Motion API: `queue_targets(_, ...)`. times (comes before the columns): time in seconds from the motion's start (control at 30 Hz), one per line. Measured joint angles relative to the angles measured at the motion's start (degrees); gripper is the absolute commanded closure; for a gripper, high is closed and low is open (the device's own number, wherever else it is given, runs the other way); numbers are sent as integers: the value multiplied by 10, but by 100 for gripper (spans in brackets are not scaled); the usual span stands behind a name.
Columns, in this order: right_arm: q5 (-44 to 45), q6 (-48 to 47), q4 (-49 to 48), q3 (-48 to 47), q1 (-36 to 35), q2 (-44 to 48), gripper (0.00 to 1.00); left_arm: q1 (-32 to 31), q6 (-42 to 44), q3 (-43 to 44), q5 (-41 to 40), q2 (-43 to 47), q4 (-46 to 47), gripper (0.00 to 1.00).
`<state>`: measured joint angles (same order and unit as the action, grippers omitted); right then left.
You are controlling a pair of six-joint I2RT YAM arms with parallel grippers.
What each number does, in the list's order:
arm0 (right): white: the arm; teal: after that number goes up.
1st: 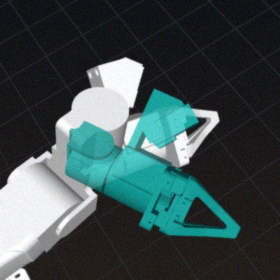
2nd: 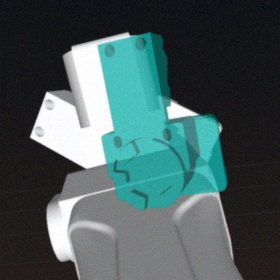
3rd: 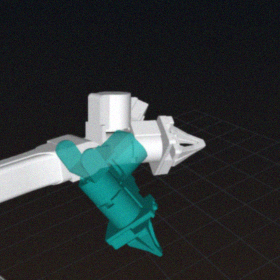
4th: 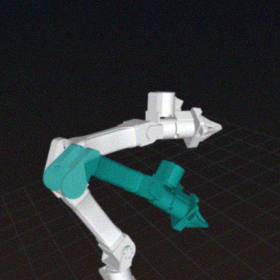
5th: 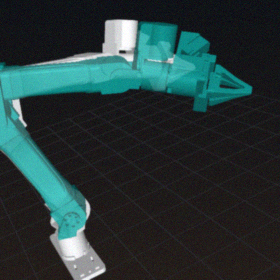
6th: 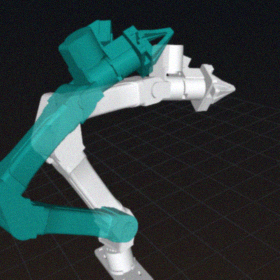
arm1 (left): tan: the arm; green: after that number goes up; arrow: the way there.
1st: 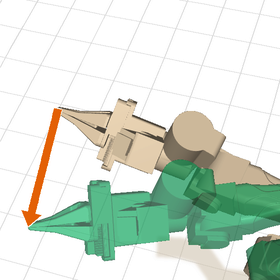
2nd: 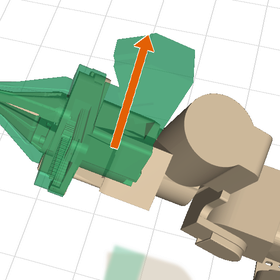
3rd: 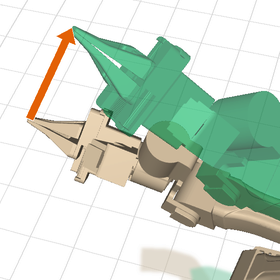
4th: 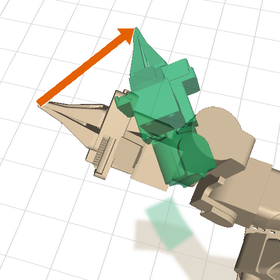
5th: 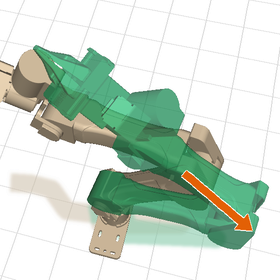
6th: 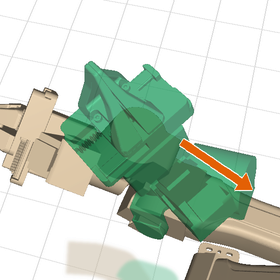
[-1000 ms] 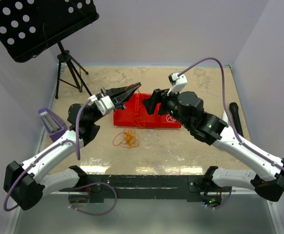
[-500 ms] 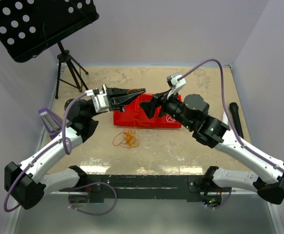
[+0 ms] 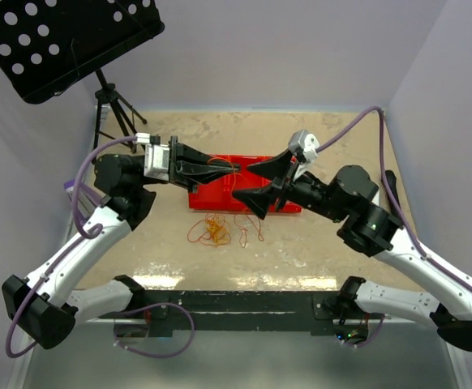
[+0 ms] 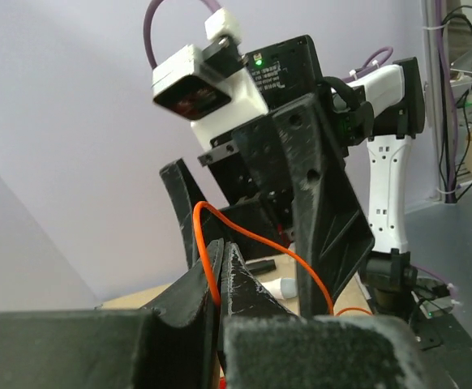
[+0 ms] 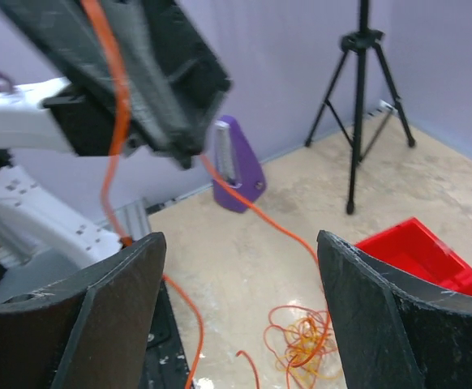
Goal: Untangle the cables
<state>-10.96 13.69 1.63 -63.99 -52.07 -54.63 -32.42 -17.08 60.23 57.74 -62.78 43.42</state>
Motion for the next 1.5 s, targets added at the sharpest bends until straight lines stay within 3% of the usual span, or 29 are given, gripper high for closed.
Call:
queue_targets(0.13,-52,-2,-9,10,0,38,20,3,-21,13,15,-1,-23,100)
queue_targets(0.47,-68,-2,-8,-11,0,76,16,3,-62,18,51,15,-45,100)
queue_targets(1.13,-172,-49,5,-33,0,-37,18,3,-70,21,52,24,-46,100)
queue_targets(1.33,-208,-58,-13,-38,0,-80,34,3,-70,22,51,23,-46,100)
queue_targets(1.43,-217,-60,-13,-38,0,-98,52,3,-70,22,51,23,-46,100)
queue_targets(1.5,-216,-60,-13,-38,0,-101,69,3,-70,22,51,23,-46,100)
